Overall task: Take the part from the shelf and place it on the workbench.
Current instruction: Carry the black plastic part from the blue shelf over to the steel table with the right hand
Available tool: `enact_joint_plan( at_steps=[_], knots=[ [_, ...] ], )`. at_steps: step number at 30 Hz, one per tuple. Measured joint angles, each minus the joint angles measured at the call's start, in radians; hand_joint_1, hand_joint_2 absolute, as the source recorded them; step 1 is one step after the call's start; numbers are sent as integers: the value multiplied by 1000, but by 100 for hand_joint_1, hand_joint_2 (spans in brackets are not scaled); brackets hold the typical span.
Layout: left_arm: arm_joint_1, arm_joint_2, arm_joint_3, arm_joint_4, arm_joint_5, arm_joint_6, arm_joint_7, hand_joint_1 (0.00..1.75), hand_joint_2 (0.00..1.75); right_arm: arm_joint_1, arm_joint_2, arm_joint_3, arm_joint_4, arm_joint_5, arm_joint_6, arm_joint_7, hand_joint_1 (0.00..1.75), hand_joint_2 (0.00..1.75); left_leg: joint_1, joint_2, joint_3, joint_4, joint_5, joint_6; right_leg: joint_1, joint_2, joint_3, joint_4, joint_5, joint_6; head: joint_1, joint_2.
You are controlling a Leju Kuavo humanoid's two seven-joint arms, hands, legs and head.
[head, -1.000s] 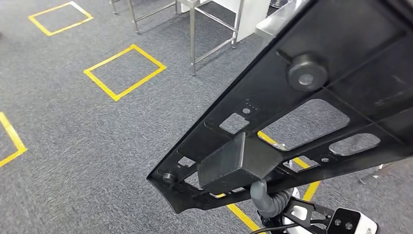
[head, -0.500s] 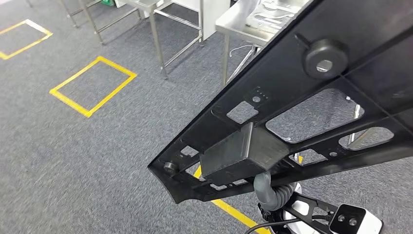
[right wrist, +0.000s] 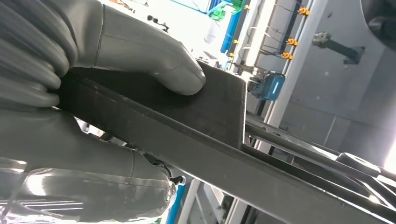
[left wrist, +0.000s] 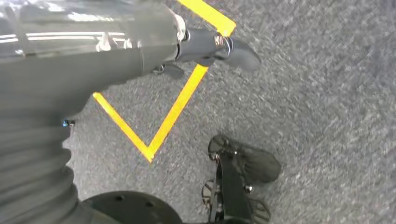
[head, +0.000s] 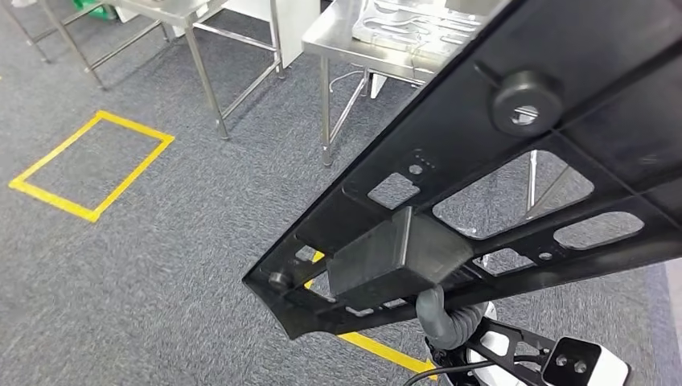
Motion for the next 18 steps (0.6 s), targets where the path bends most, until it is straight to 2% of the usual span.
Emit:
enact_joint_plan(
  at_steps=[2,3,4,5,7,8,9,11,12,14,16,17,18],
  knots=[
    [4,0,0,0,4,2,-1,0,175,8,0,0,0,0,1,0,175,175,-2,25,1,0,-4,2,-6,-23,-67,125,-48,8,0,0],
    [5,-1,0,0,6,3,-1,0,175,13,0,0,0,0,3,0,175,175,-2,38,2,1,-6,2,-8,-27,-83,152,-49,11,0,0],
    [5,-1,0,0,9,4,-1,0,175,17,0,0,0,0,4,0,175,175,-2,50,4,1,-9,0,-10,-31,-78,137,-29,12,0,0],
    [5,-2,0,0,11,4,-1,0,175,20,0,0,0,0,5,0,175,175,-2,61,8,1,-12,-2,-11,-39,-52,86,3,12,0,0],
    [4,-4,1,0,14,4,-1,0,175,21,0,0,0,0,6,0,175,175,-5,81,19,2,-21,-11,-5,-81,20,-55,63,3,0,0],
    [4,-5,1,0,14,5,-1,0,175,21,0,0,0,0,8,0,175,175,-7,89,24,2,-25,-16,-1,-95,44,-102,78,-3,0,0],
    [4,-5,2,0,14,5,-2,0,175,22,0,0,0,1,9,0,175,175,-9,98,28,2,-29,-22,4,-104,55,-125,81,-11,0,0],
    [1,-6,2,0,14,4,-5,0,175,26,0,0,0,3,11,0,175,175,-10,117,36,0,-35,-33,8,-83,55,-129,79,-23,0,0],
    [-1,-6,2,0,14,3,-6,0,175,29,0,0,-1,5,11,0,175,175,-8,117,40,3,-41,-39,7,-72,58,-133,79,-29,0,0],
    [-1,-7,2,0,14,2,-9,0,175,33,1,0,-3,7,11,-1,175,175,-3,81,22,58,-79,-46,1,-50,65,-141,83,-42,0,0],
    [1,-8,3,0,14,1,-10,0,175,36,4,0,-4,8,11,-1,175,175,0,33,-40,188,-140,-49,-1,-28,67,-142,84,-49,0,0],
    [3,-8,3,0,14,0,-10,0,175,39,5,-1,-4,9,11,0,175,175,0,23,-73,250,-161,-51,0,-15,68,-142,84,-51,0,0],
    [4,-8,3,0,14,-1,-9,0,175,42,5,-1,-4,9,11,0,175,175,0,19,-97,287,-165,-51,1,-2,69,-142,83,-51,0,0]
  ],
)
